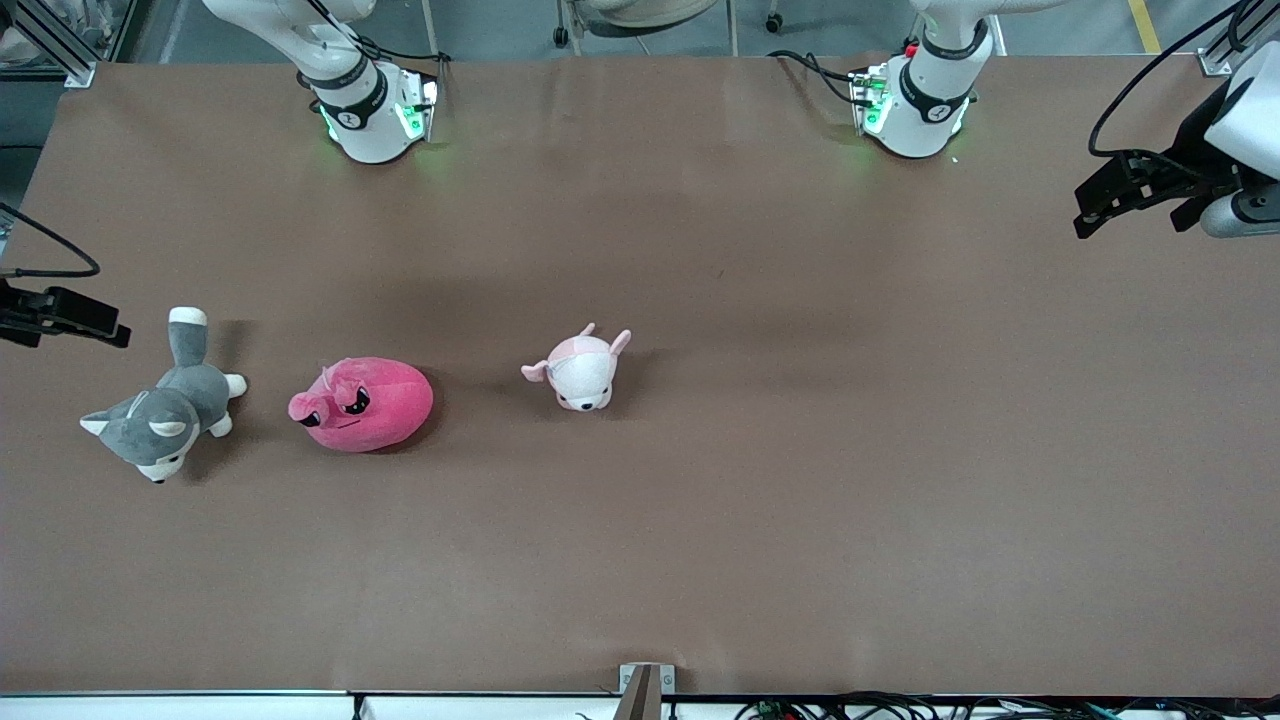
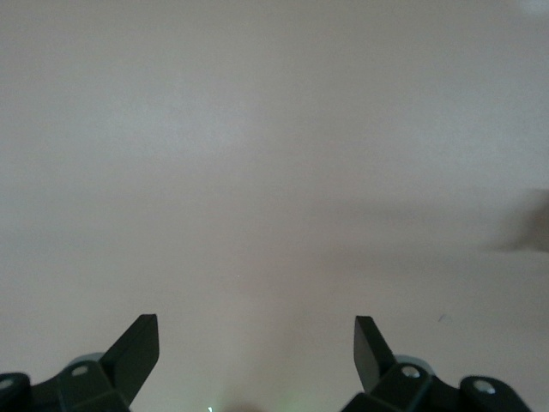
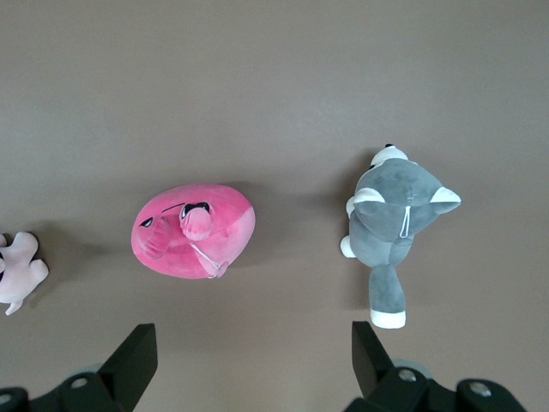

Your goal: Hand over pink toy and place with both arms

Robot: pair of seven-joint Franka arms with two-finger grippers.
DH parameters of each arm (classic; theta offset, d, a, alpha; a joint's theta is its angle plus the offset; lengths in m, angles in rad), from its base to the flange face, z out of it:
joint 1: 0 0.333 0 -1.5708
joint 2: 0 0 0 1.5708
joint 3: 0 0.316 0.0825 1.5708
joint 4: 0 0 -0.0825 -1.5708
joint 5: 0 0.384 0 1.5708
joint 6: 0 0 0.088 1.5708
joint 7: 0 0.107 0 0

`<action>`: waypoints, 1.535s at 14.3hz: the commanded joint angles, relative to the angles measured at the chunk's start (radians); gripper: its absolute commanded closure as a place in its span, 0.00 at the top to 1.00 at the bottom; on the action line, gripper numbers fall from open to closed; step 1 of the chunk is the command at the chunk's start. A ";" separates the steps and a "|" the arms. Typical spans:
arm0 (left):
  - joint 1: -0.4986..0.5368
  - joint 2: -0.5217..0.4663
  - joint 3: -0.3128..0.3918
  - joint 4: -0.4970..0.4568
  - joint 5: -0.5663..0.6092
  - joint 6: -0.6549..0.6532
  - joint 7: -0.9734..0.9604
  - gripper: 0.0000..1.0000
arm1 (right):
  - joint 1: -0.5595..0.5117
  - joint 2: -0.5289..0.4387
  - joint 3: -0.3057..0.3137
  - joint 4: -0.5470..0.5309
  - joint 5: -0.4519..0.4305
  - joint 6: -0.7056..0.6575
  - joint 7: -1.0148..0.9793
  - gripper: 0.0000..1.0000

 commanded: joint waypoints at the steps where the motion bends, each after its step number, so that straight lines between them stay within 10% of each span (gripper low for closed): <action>1: 0.004 -0.005 -0.003 -0.006 -0.011 0.012 -0.004 1.00 | -0.006 -0.004 0.007 0.011 -0.019 -0.006 0.013 1.00; 7: 0.004 -0.006 -0.001 -0.007 -0.008 0.012 -0.004 1.00 | -0.118 -0.087 0.113 -0.064 -0.011 0.075 0.014 1.00; 22: 0.009 -0.006 0.001 -0.004 -0.002 0.012 0.004 1.00 | -0.112 -0.325 0.114 -0.394 -0.042 0.221 0.014 1.00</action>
